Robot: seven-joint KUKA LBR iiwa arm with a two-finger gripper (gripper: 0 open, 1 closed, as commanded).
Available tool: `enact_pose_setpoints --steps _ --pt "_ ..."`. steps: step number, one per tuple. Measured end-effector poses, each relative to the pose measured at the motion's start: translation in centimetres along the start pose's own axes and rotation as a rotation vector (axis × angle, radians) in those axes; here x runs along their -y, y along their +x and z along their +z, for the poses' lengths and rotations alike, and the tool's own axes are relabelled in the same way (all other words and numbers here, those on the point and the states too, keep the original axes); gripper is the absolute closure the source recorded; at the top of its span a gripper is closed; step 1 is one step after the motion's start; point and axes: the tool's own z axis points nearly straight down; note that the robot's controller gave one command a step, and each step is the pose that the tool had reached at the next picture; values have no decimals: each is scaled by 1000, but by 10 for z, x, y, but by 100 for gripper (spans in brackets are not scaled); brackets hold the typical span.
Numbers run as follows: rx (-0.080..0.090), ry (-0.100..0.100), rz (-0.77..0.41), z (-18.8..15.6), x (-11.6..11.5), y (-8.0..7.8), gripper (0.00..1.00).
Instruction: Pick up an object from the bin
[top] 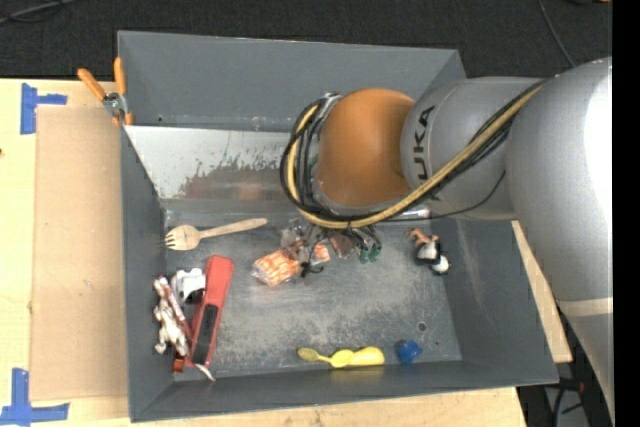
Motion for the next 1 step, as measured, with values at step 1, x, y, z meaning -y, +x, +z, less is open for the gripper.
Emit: enact_pose_setpoints --steps 1 --pt "1 0 -7 0 0 0 100"
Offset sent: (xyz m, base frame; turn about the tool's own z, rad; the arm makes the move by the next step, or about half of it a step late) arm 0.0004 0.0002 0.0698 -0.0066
